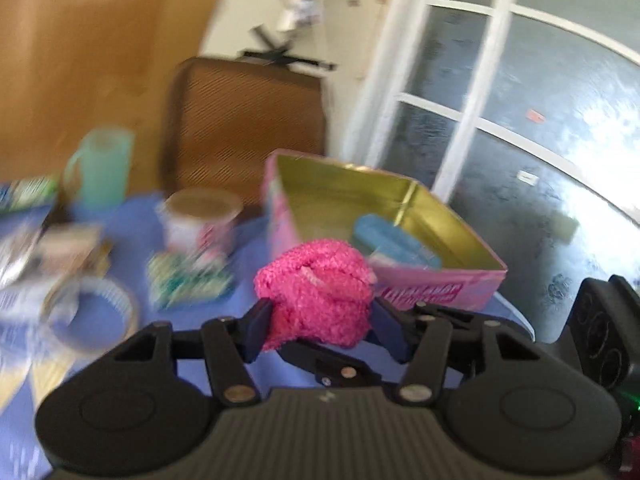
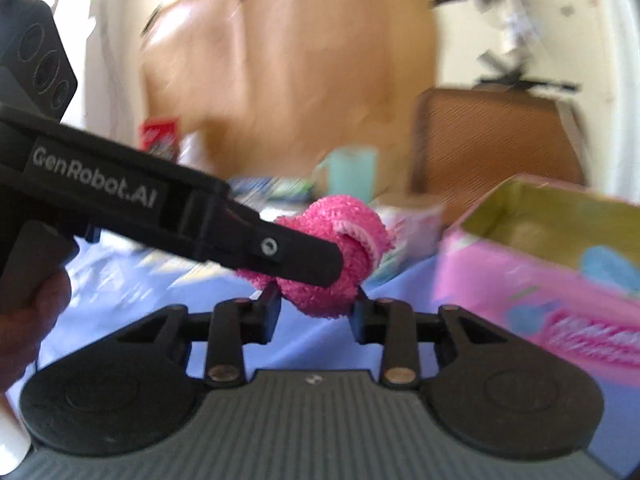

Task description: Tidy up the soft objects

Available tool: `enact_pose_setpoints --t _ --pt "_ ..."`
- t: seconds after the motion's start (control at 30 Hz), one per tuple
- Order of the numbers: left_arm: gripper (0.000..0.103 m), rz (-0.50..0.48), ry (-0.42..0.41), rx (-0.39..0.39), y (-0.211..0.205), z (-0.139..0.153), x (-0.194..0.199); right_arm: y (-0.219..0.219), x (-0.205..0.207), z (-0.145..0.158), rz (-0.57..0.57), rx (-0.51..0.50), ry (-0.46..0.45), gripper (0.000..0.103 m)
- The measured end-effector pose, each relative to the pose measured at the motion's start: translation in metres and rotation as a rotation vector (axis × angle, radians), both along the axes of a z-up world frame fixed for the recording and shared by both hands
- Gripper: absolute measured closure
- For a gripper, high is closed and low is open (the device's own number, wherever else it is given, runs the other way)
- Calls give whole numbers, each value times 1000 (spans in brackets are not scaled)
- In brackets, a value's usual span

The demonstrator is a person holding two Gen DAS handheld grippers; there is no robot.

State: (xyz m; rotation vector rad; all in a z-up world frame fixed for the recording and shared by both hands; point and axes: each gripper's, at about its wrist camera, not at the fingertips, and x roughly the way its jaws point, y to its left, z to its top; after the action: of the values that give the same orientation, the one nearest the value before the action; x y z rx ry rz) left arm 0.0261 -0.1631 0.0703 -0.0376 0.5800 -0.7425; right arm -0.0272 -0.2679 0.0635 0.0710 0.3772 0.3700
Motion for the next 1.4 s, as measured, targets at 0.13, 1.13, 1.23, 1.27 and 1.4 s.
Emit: enact_pose_setpoints --t 0.13,1.13,1.23,1.27,1.4 --pt "43 -27 -51 25 -44 11 25 -34 16 10 -122 14 -36 65" --pt "26 630 -5 13 208 -70 50 15 122 35 10 135 100 54" --pt "22 633 -75 6 206 -67 37 56 174 33 64 103 177 54" --pt "22 632 -86 10 204 -67 35 74 196 33 77 83 206 53" --pt "22 622 -85 -9 207 -66 37 134 274 21 92 12 347 53"
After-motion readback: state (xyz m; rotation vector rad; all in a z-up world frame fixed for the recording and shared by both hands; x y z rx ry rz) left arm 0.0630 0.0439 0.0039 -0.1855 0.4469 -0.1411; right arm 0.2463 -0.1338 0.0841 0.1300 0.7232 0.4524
